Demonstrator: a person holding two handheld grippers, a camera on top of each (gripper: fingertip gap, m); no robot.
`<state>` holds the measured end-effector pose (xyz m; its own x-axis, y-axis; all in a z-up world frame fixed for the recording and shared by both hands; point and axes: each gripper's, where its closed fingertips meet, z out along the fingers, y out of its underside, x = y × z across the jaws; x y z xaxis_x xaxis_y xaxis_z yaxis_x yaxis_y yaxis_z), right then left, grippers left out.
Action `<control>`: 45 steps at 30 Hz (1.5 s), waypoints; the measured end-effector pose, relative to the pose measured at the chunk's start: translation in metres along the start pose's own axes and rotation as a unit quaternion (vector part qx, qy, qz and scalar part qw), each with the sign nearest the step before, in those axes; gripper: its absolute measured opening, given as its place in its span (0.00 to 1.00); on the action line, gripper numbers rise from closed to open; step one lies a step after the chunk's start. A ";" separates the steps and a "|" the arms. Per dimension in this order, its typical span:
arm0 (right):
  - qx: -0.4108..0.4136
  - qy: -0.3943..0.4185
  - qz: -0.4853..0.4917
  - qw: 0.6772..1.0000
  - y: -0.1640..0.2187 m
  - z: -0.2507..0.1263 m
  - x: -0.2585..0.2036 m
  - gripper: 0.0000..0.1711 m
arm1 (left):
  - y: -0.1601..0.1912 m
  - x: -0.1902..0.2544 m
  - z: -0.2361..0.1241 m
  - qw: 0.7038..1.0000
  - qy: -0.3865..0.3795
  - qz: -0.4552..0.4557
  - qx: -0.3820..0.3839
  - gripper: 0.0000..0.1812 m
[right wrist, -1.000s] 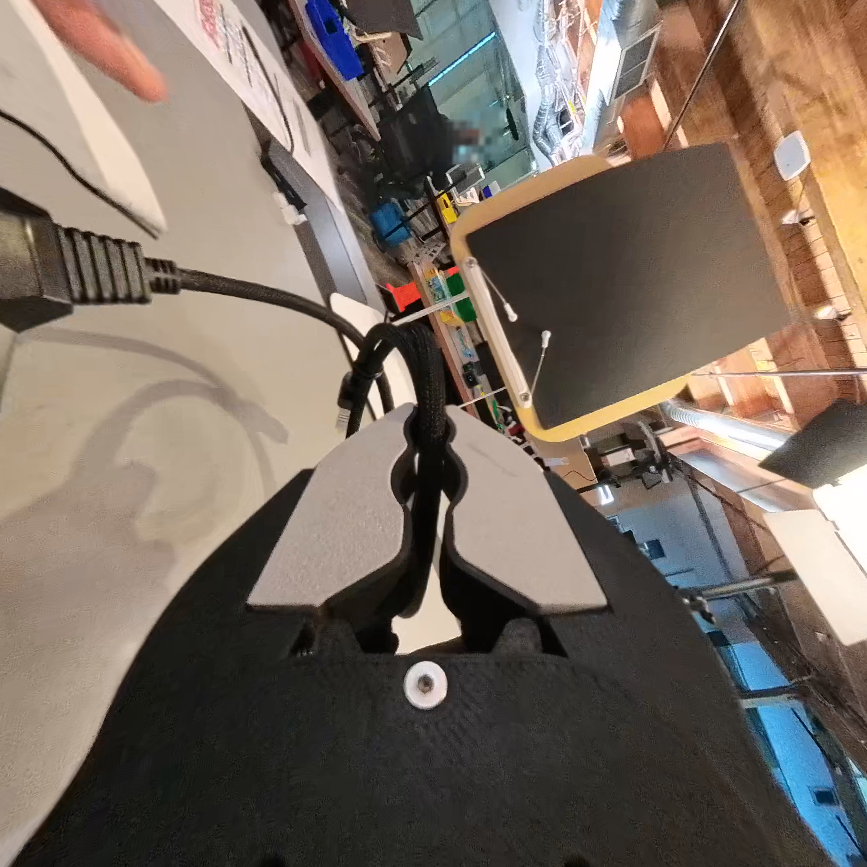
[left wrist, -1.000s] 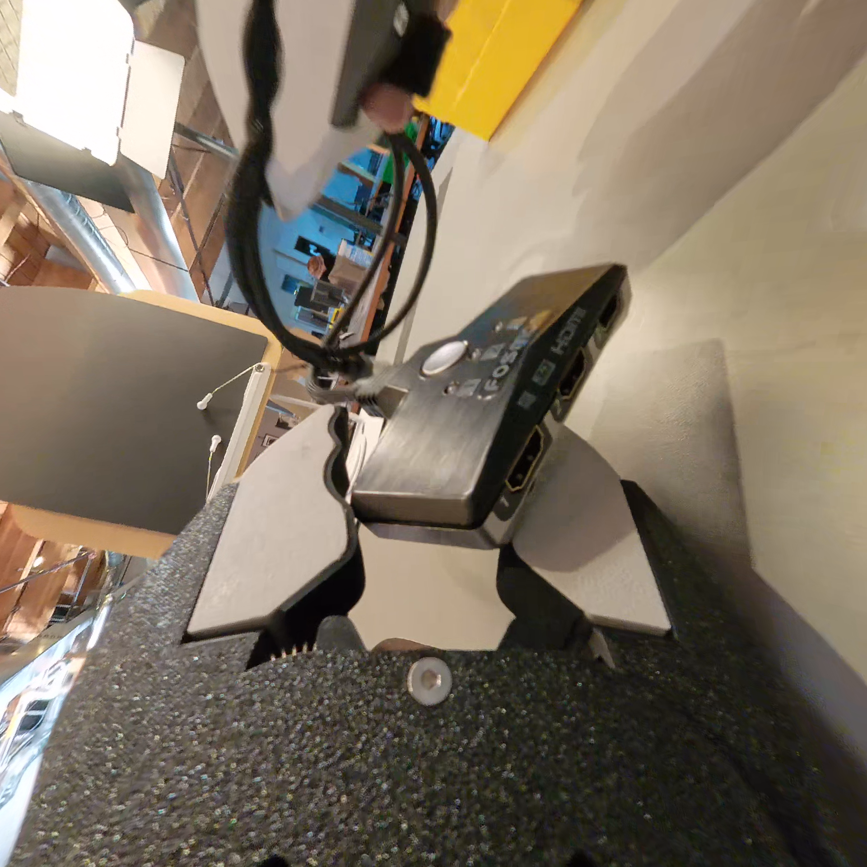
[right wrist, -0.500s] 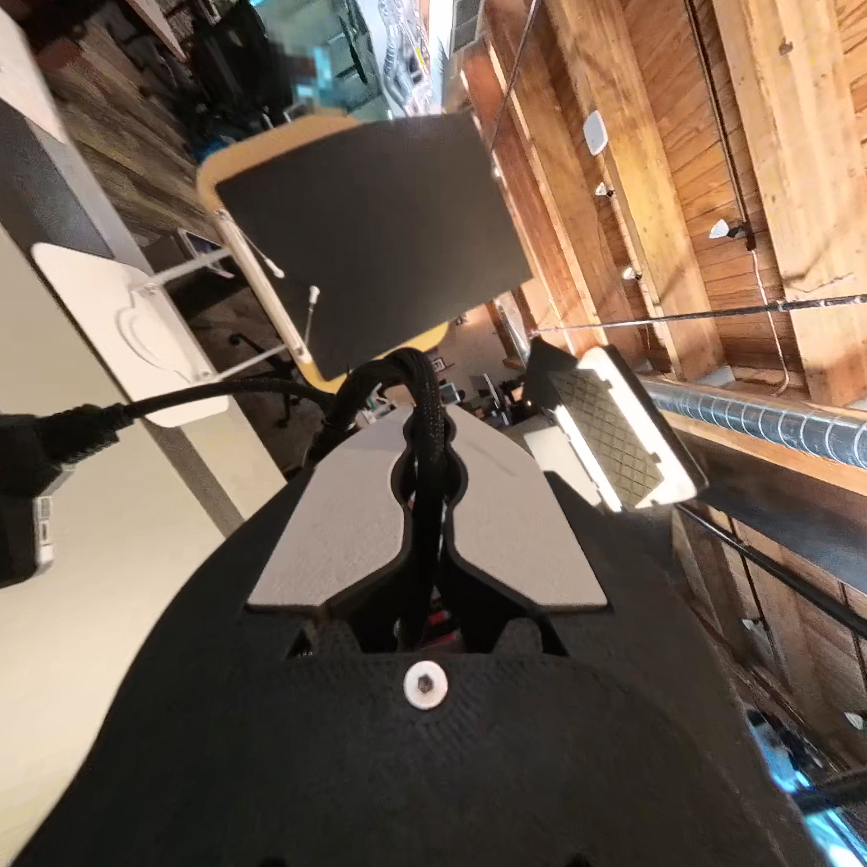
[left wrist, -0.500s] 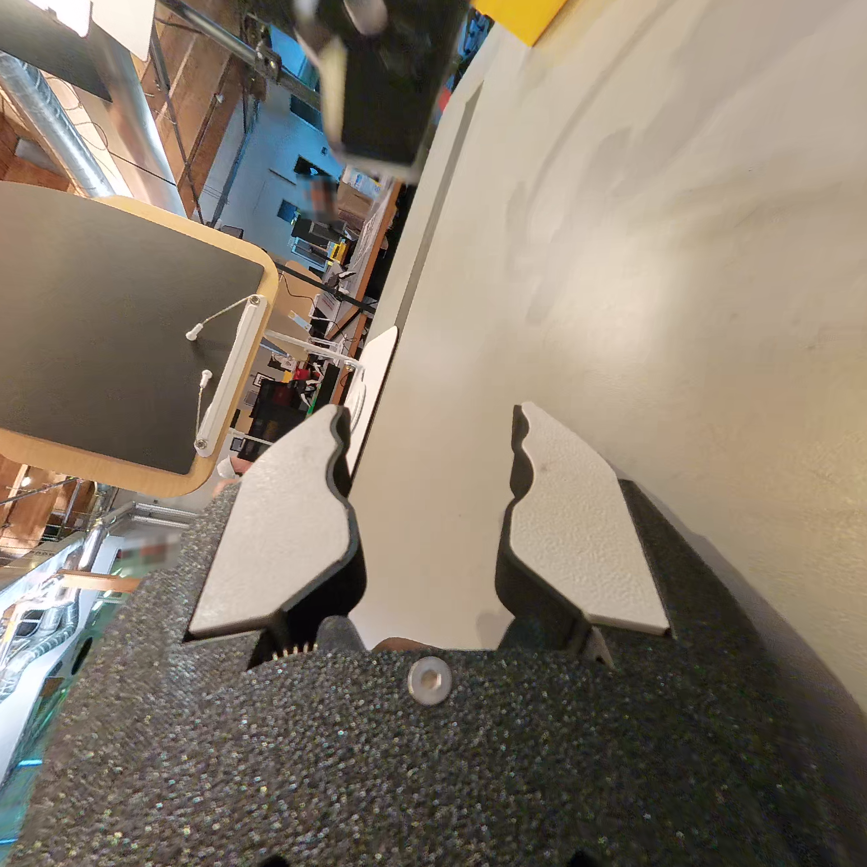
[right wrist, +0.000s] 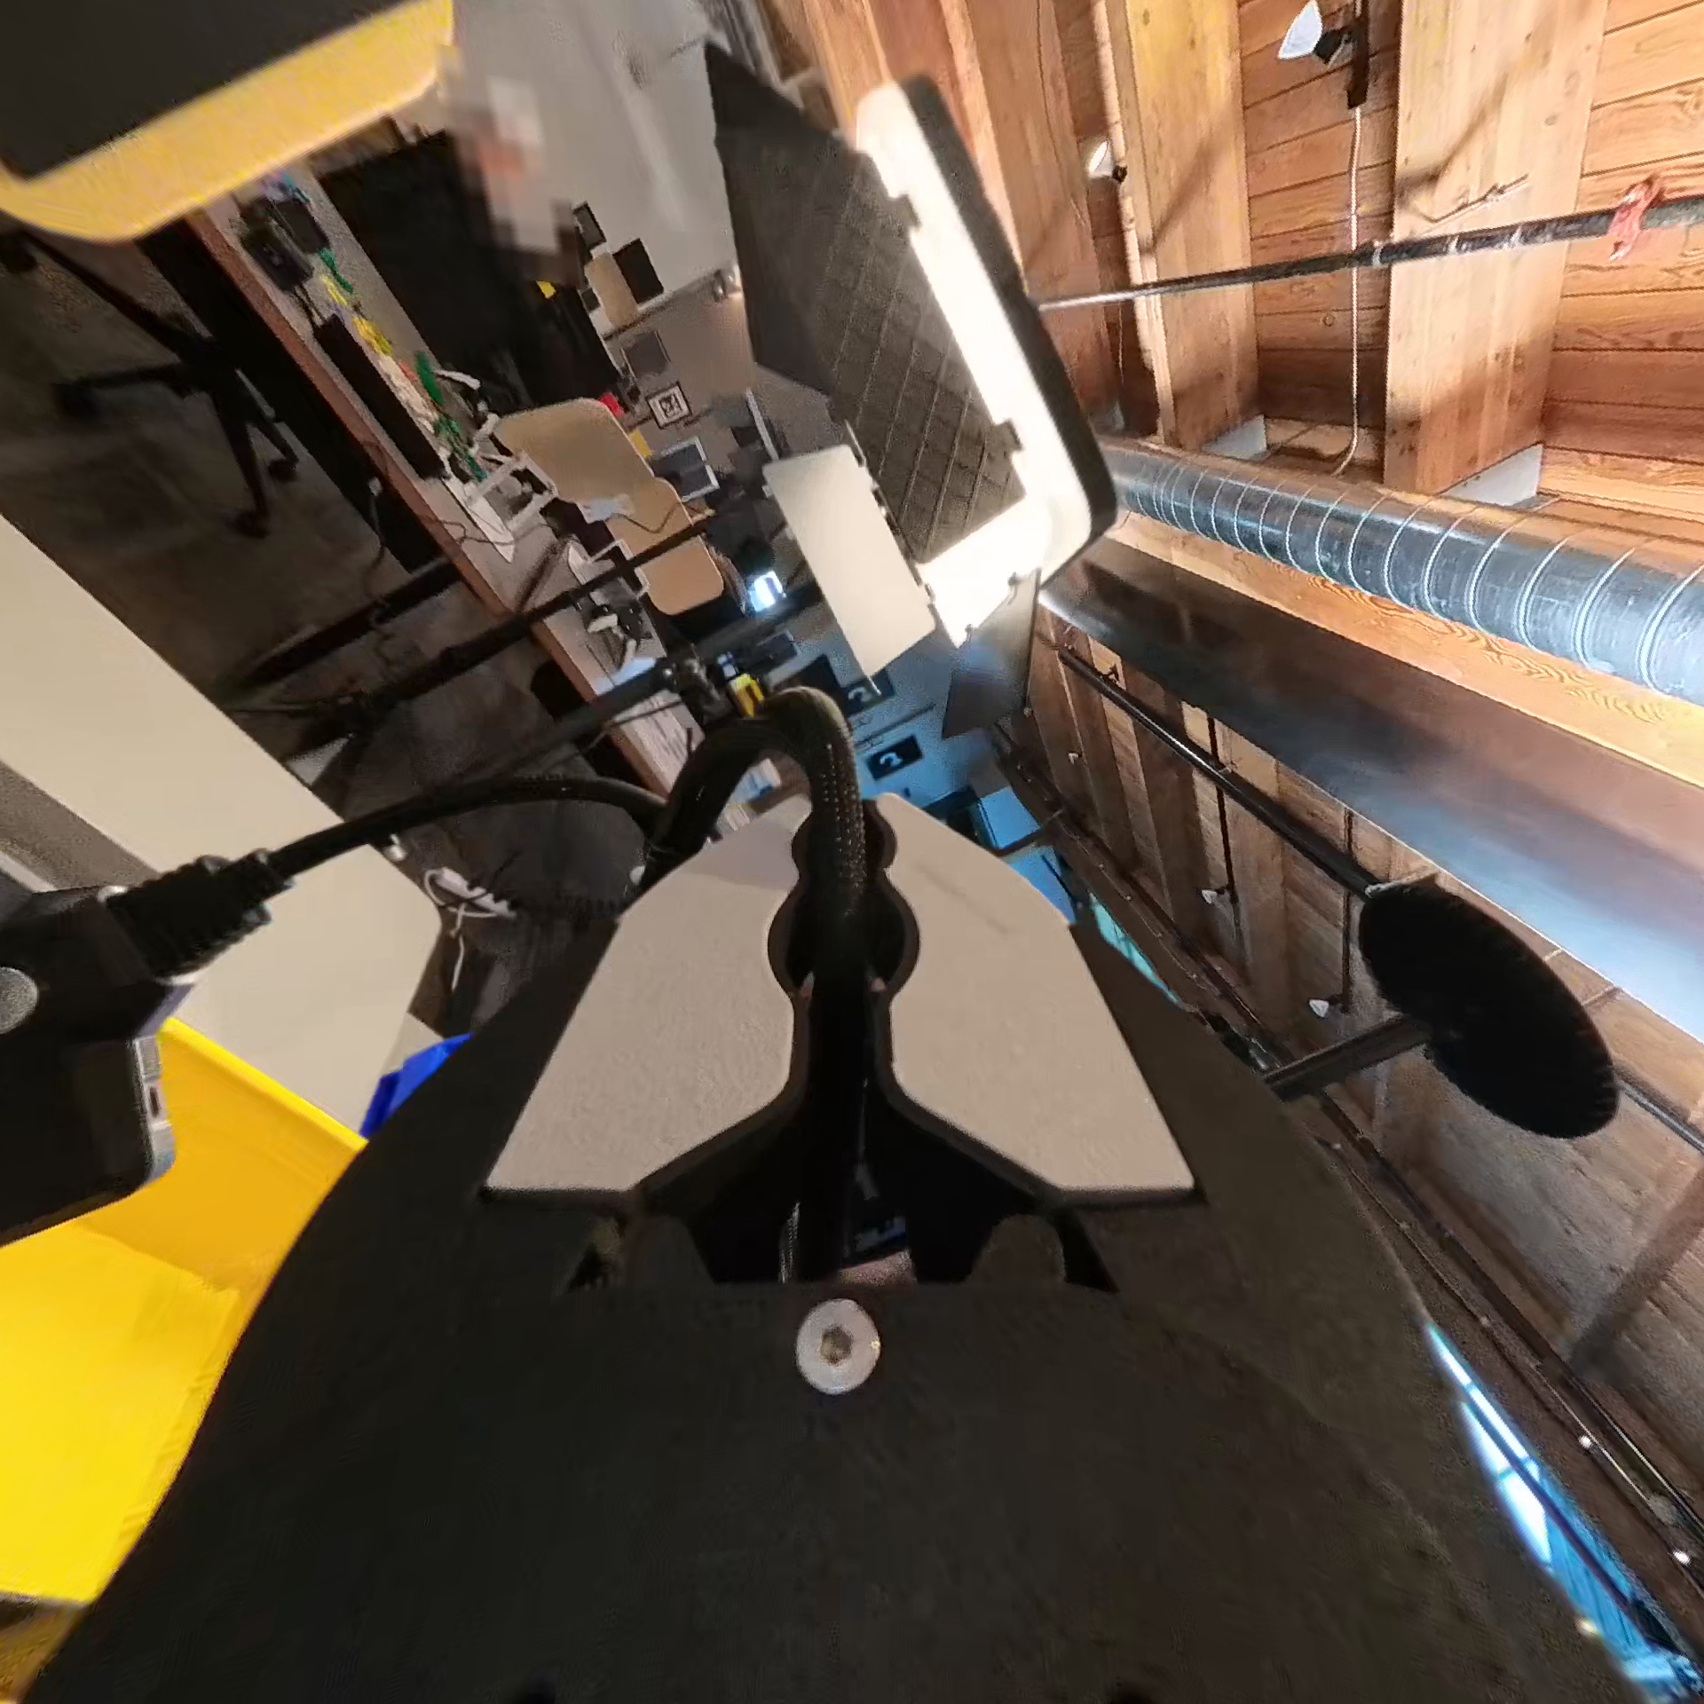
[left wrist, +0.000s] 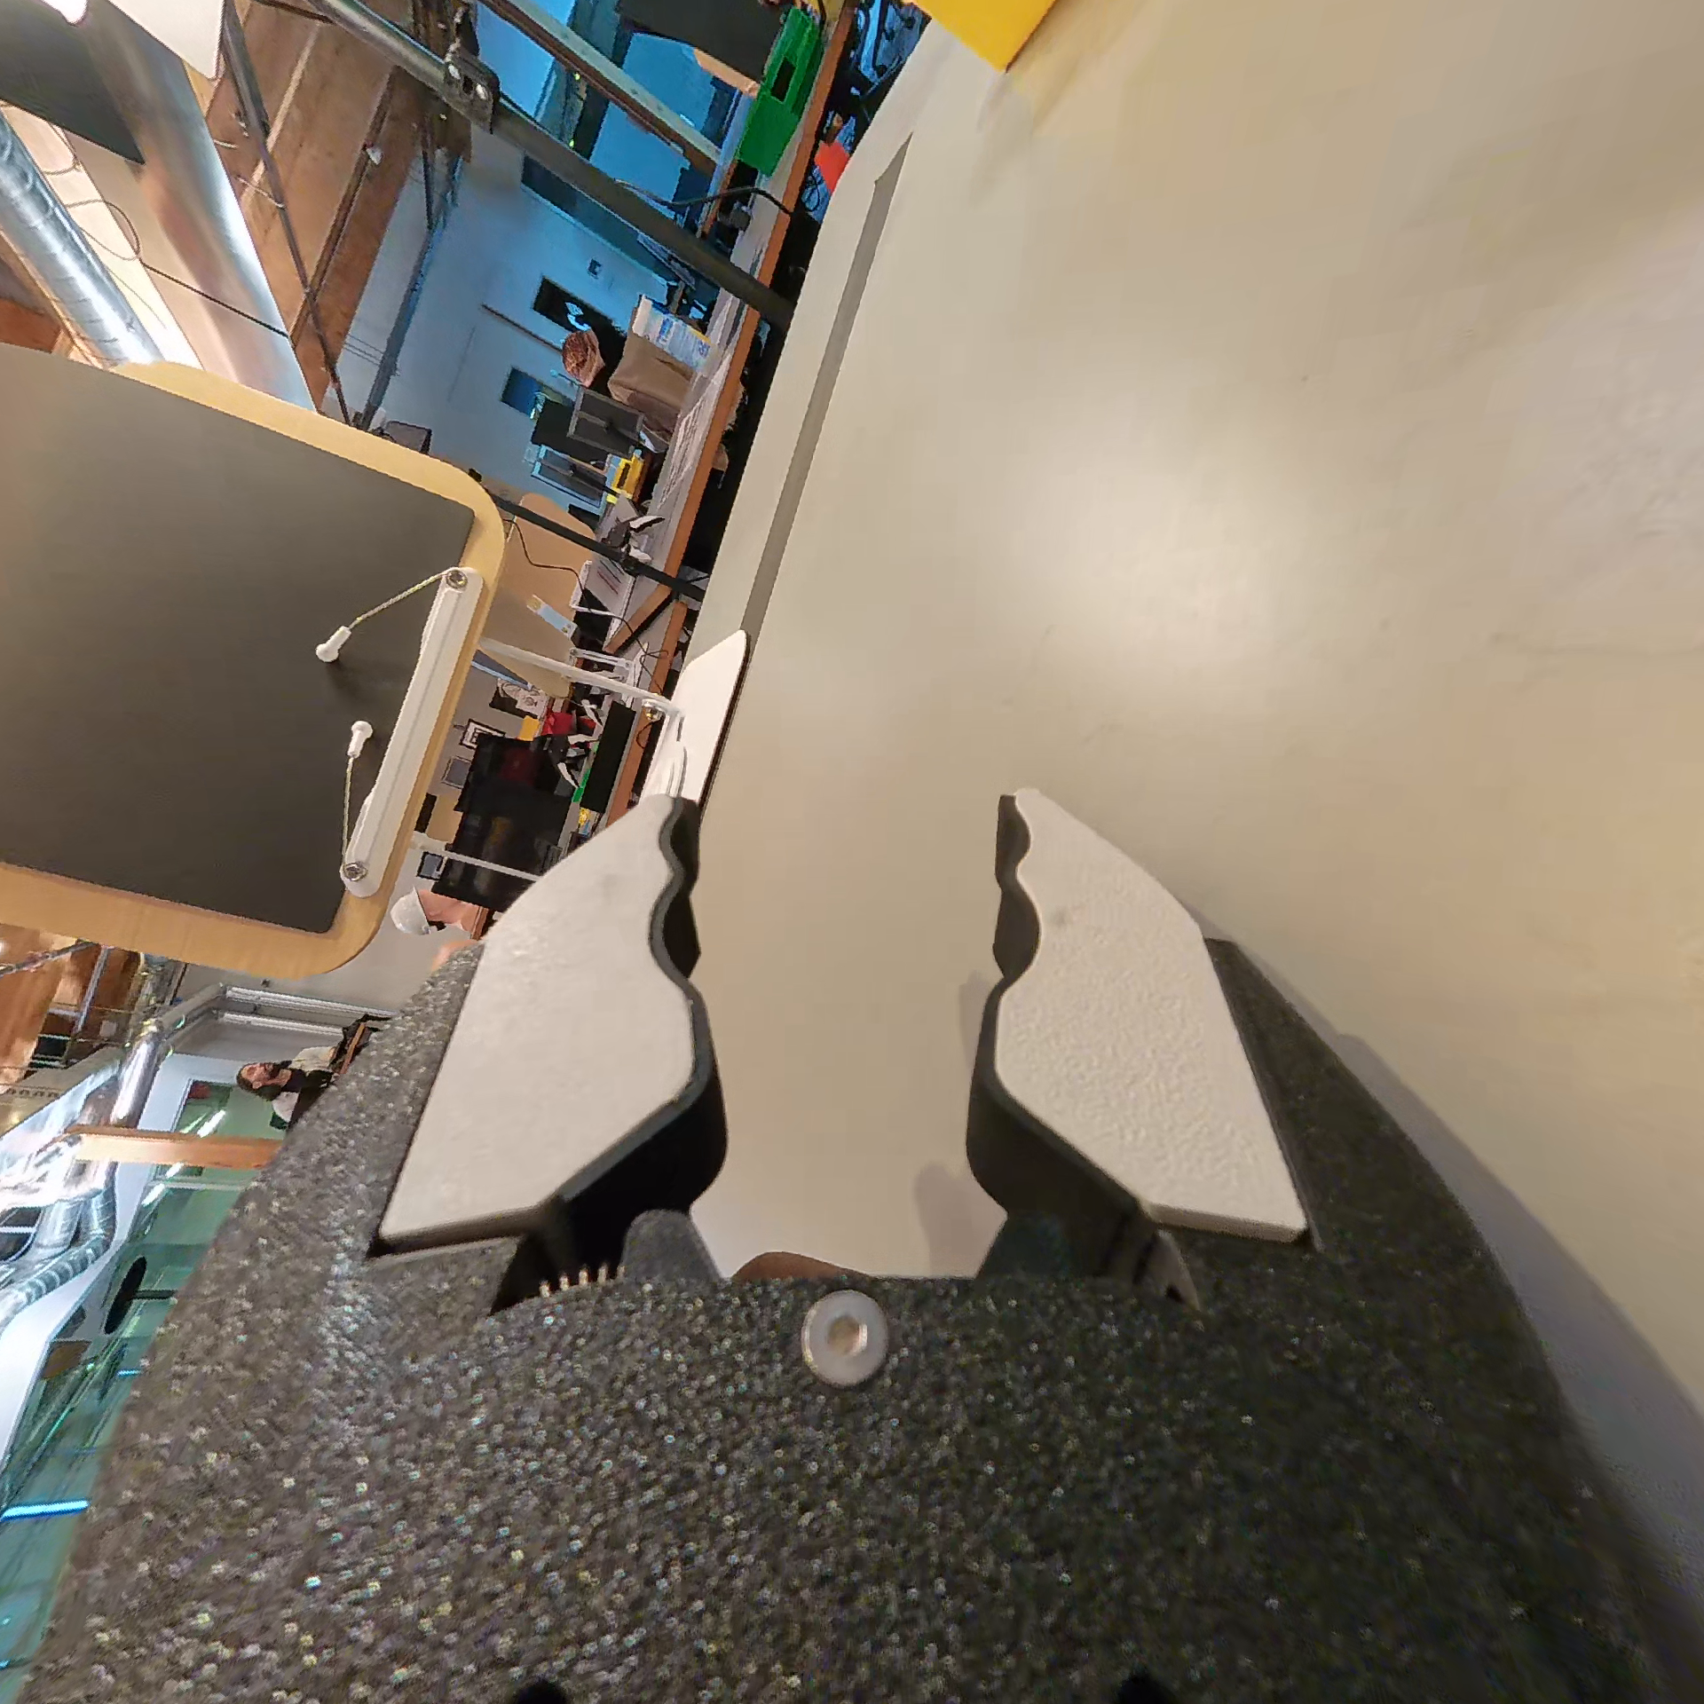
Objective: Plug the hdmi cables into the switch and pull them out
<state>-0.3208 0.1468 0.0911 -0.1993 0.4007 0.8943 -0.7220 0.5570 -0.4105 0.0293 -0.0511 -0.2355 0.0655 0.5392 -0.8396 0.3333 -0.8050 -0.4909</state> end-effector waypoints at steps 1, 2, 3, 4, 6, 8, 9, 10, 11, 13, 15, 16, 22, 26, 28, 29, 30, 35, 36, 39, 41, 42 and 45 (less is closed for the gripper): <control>-0.012 0.001 -0.002 1.000 0.012 0.004 -0.002 0.04 | 0.000 0.001 0.000 1.000 0.001 0.001 0.000 0.35; -0.023 -0.002 -0.002 1.000 0.024 0.008 -0.006 0.04 | 0.000 0.001 0.000 1.000 0.001 0.002 -0.001 0.34; -0.034 -0.005 -0.004 0.999 0.035 0.011 -0.010 0.04 | 0.000 0.001 0.000 1.000 0.001 0.003 -0.001 0.34; -0.045 -0.010 -0.008 0.999 0.047 0.015 -0.017 0.04 | 0.000 0.001 -0.001 1.000 0.001 0.003 -0.001 0.34; -0.056 -0.039 -0.013 0.998 0.064 0.020 -0.037 0.04 | 0.001 0.001 -0.001 1.000 0.002 0.001 -0.002 0.34; -0.055 -0.088 -0.016 0.994 0.077 0.023 -0.067 0.04 | 0.002 0.002 0.000 1.000 0.003 0.000 -0.003 0.33; -0.063 -0.116 -0.013 0.991 0.084 0.024 -0.081 0.04 | 0.002 0.002 0.000 1.000 0.005 0.001 -0.004 0.33; -0.074 -0.151 -0.008 0.986 0.091 0.023 -0.097 0.04 | 0.003 0.003 0.000 1.000 0.006 0.001 -0.005 0.33; -0.085 -0.182 0.001 0.980 0.098 0.022 -0.112 0.04 | 0.003 0.003 0.001 1.000 0.007 0.002 -0.005 0.33; -0.109 -0.220 0.018 0.969 0.112 0.022 -0.133 0.04 | 0.004 0.004 0.001 1.000 0.009 0.002 -0.006 0.33; -0.126 -0.244 0.032 0.961 0.123 0.023 -0.150 0.04 | 0.004 0.005 0.001 1.000 0.011 0.001 -0.006 0.33; -0.134 -0.260 0.038 0.956 0.129 0.023 -0.160 0.04 | 0.005 0.005 0.001 1.000 0.012 0.000 -0.006 0.33; -0.168 -0.411 0.086 0.892 0.136 0.003 -0.236 0.15 | 0.005 0.008 0.002 1.000 0.019 0.002 -0.007 0.32; -0.174 -0.501 0.172 0.830 0.131 -0.013 -0.276 0.26 | 0.005 0.009 0.002 1.000 0.022 0.004 -0.006 0.32; -0.159 -0.518 0.238 0.806 0.121 -0.012 -0.278 0.32 | 0.005 0.009 0.001 1.000 0.023 0.004 -0.006 0.32; -0.150 -0.523 0.271 0.794 0.115 -0.010 -0.276 0.33 | 0.005 0.009 0.001 1.000 0.024 0.005 -0.006 0.32; -0.142 -0.526 0.299 0.783 0.110 -0.009 -0.273 0.32 | 0.006 0.009 0.001 1.000 0.024 0.005 -0.006 0.32; -0.134 -0.509 0.344 0.777 0.108 -0.005 -0.256 0.30 | 0.006 0.009 0.000 1.000 0.028 0.006 -0.005 0.31; -0.139 -0.505 0.342 0.780 0.111 -0.005 -0.254 0.28 | 0.006 0.009 0.000 1.000 0.029 0.006 -0.005 0.31; -0.164 -0.534 0.313 0.769 0.117 -0.019 -0.263 0.28 | 0.004 0.011 0.000 0.999 0.033 0.008 -0.003 0.31; -0.169 -0.550 0.284 0.767 0.117 -0.027 -0.268 0.30 | 0.003 0.013 0.000 0.999 0.035 0.012 -0.002 0.31; -0.164 -0.544 0.286 0.772 0.114 -0.027 -0.265 0.31 | 0.003 0.013 0.000 0.999 0.036 0.015 -0.002 0.31; -0.150 -0.518 0.331 0.774 0.104 -0.023 -0.249 0.30 | 0.003 0.013 -0.001 0.999 0.034 0.021 -0.004 0.30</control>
<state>-0.3311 0.1219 -0.1781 -0.9968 -0.0418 0.0685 -0.0785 0.6858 -0.7236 0.0324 -0.0464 -0.2473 0.1439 0.5207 -0.8415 0.3370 -0.8253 -0.4531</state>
